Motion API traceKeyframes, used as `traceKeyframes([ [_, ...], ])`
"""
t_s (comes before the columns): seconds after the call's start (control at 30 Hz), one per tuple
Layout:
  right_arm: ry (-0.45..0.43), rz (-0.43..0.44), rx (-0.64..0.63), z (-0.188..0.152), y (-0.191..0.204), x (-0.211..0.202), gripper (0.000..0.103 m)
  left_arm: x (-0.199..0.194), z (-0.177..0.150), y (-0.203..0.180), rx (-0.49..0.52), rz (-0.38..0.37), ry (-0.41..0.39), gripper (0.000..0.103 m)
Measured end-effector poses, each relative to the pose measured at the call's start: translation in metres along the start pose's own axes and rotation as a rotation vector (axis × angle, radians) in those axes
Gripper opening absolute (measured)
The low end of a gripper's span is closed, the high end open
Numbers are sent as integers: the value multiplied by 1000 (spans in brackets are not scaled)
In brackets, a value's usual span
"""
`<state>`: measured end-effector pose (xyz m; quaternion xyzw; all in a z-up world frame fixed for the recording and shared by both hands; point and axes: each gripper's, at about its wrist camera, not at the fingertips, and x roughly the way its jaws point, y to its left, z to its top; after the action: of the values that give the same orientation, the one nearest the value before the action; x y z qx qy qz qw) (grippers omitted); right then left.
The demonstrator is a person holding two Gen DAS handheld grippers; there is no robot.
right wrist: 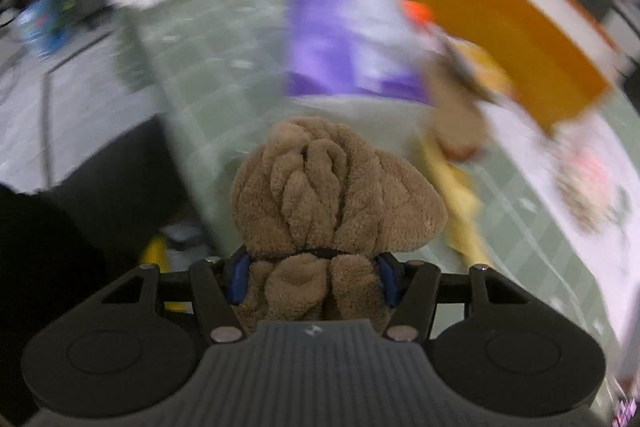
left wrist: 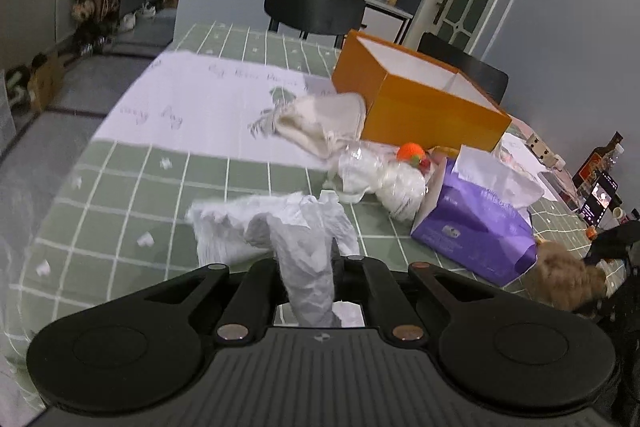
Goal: Organize soft objects
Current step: 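Lift the white bag and brown towel and carry both toward the orange box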
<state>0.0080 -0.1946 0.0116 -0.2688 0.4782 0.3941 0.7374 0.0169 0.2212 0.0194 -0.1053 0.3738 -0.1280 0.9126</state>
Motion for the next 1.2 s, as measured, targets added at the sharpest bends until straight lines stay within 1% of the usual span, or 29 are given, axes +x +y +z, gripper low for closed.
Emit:
traceKeyframes([
  [0.17,-28,138,-67,33,33,12,58,-9,15,-14,88,0,-26,5],
  [0.37,-27,276,-148,77,70,23,58,-22,35,-24,166,10,-56,5],
  [0.47,-42,304,-186,98,80,25,58,-26,46,-30,212,18,-58,5],
  [0.53,-69,296,-203,114,81,21,58,-28,60,-37,251,19,-61,5],
  [0.63,-115,283,-194,140,67,12,58,-32,85,-52,323,34,-71,5],
  [0.77,-164,228,-172,178,41,0,58,-31,136,-70,409,54,-83,5],
  [0.93,-207,144,-155,216,1,-20,58,-20,198,-92,468,69,-108,5],
  [1.0,-223,116,-133,229,-16,-28,58,-17,223,-107,489,64,-129,5],
  [1.1,-246,62,-104,242,-44,-44,58,-9,257,-132,527,35,-158,5],
  [1.2,-260,10,-68,250,-71,-57,58,4,283,-157,550,10,-176,5],
])
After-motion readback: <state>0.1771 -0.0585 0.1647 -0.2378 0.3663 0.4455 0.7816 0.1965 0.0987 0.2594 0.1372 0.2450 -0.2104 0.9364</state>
